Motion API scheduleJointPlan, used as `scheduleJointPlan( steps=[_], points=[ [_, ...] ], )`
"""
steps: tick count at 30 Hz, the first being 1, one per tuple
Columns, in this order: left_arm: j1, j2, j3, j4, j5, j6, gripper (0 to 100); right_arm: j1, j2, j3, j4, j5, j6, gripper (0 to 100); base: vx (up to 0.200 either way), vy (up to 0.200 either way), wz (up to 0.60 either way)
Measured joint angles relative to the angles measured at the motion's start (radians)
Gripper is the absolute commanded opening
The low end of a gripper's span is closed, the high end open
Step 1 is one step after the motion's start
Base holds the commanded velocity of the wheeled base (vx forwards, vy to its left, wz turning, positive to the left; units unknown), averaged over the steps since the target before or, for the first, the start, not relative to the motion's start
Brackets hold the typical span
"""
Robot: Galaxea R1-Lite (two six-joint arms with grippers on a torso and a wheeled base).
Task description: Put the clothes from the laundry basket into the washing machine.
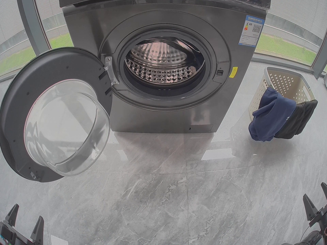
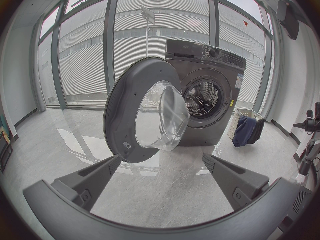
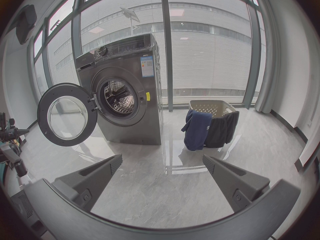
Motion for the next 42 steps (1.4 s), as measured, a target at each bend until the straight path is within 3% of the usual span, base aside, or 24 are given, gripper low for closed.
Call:
scheduleJointPlan(
  steps=[8, 16, 25, 37, 42],
  points=[
    [0.000, 0.000, 0.000, 0.000, 0.000, 0.000, 100, -0.039, -0.133, 0.000, 0.123, 0.007, -0.002, 100, 0.000, 0.000, 0.00],
    [0.000, 0.000, 0.000, 0.000, 0.001, 0.000, 100, -0.111, -0.216, 0.000, 0.150, 0.066, -0.010, 100, 0.000, 0.000, 0.00],
    [0.000, 0.000, 0.000, 0.000, 0.000, 0.000, 100, -0.124, -0.241, 0.000, 0.210, 0.047, -0.020, 100, 0.000, 0.000, 0.00],
    [0.000, 0.000, 0.000, 0.000, 0.001, 0.001, 100, -0.123, -0.245, 0.000, 0.211, 0.057, -0.024, 100, 0.000, 0.000, 0.00],
    [0.000, 0.000, 0.000, 0.000, 0.001, 0.001, 100, -0.122, -0.245, 0.000, 0.211, 0.058, -0.024, 100, 0.000, -0.200, 0.00]
  ],
)
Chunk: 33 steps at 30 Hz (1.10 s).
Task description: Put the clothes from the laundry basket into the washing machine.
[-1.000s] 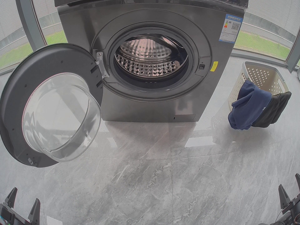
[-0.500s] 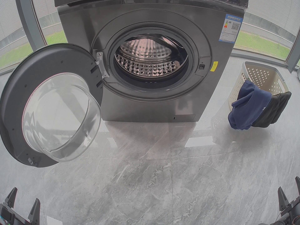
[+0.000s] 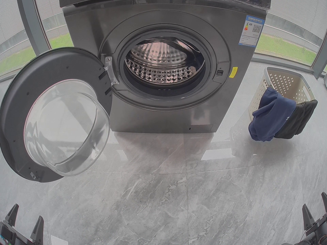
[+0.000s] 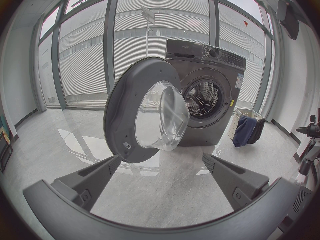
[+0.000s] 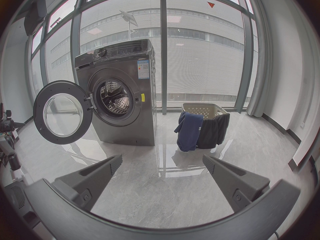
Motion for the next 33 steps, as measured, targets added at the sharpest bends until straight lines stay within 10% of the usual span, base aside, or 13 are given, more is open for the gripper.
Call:
scheduleJointPlan(
  steps=[33],
  points=[
    [0.000, 0.000, 0.000, 0.000, -0.001, 0.001, 100, 0.000, 0.001, 0.000, 0.000, -0.001, 0.000, 100, 0.000, -0.170, 0.00]
  ],
)
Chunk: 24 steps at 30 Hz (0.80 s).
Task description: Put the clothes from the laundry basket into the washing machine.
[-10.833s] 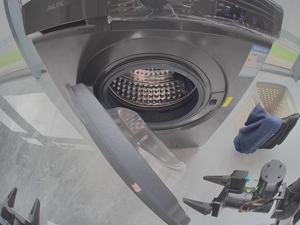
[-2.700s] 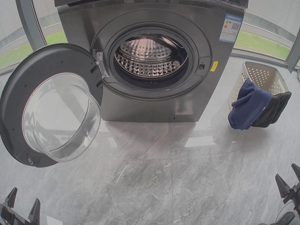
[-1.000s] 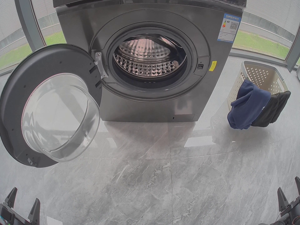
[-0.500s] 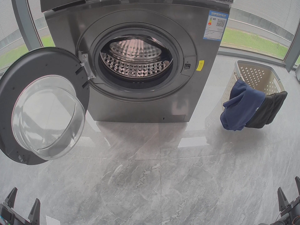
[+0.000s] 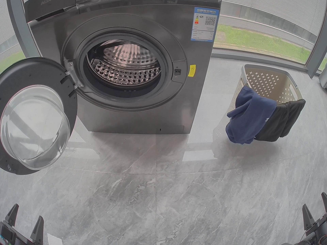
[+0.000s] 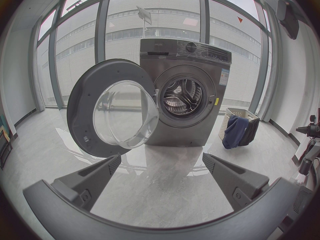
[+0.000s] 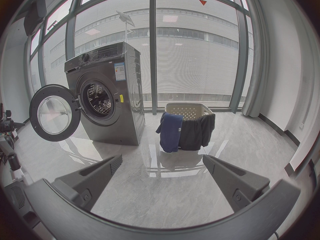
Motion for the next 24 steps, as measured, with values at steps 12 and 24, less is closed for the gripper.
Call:
scheduleJointPlan(
  steps=[12, 24],
  points=[
    [0.000, 0.000, 0.000, 0.000, 0.000, 0.000, 100, 0.000, 0.000, 0.000, 0.000, 0.000, 0.000, 100, 0.000, 0.000, 0.00],
    [0.000, 0.000, 0.000, 0.000, 0.001, -0.001, 100, 0.000, 0.001, 0.000, 0.000, 0.001, 0.000, 100, 0.000, -0.133, 0.00]
  ],
)
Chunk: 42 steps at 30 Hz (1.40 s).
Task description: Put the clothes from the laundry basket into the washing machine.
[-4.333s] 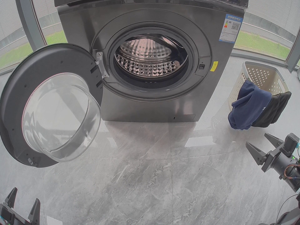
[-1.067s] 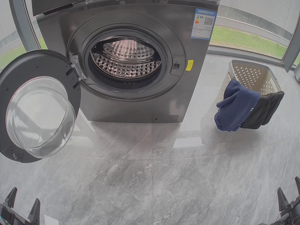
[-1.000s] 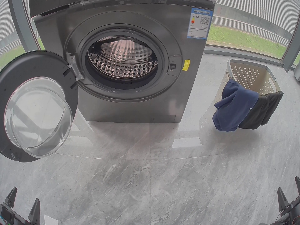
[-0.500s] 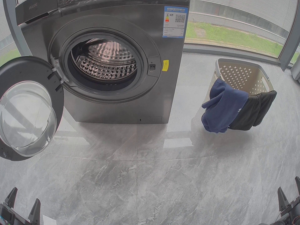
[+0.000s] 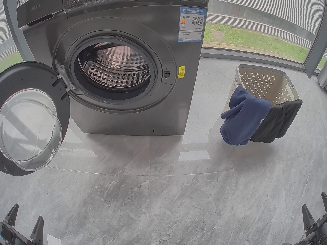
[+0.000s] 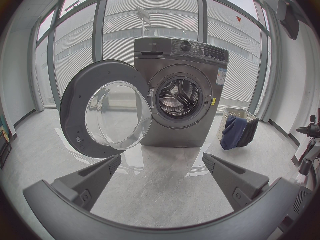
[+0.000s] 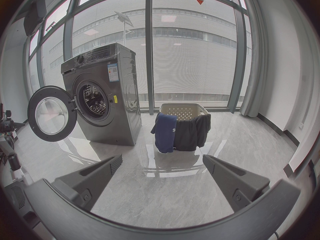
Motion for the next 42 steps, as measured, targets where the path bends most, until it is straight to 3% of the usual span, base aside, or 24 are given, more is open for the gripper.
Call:
scheduleJointPlan(
  steps=[7, 16, 25, 37, 42],
  points=[
    [0.000, 0.000, 0.000, 0.000, 0.000, 0.000, 100, 0.000, 0.000, 0.000, 0.000, 0.000, 0.000, 100, 0.000, -0.200, 0.00],
    [0.000, 0.000, 0.000, 0.000, 0.000, 0.000, 100, 0.000, 0.000, 0.000, -0.001, 0.000, 0.000, 100, 0.000, 0.000, 0.00],
    [0.000, 0.000, 0.000, 0.000, -0.001, 0.001, 100, 0.000, 0.001, 0.000, 0.000, 0.000, 0.000, 100, 0.200, 0.000, 0.00],
    [0.000, 0.000, 0.000, 0.000, -0.001, 0.000, 100, 0.000, 0.001, 0.000, -0.001, 0.000, 0.000, 100, 0.000, 0.000, 0.00],
    [0.000, 0.000, 0.000, 0.000, 0.000, 0.000, 100, 0.000, 0.001, 0.000, 0.000, 0.000, 0.000, 100, 0.000, -0.200, 0.00]
  ],
)
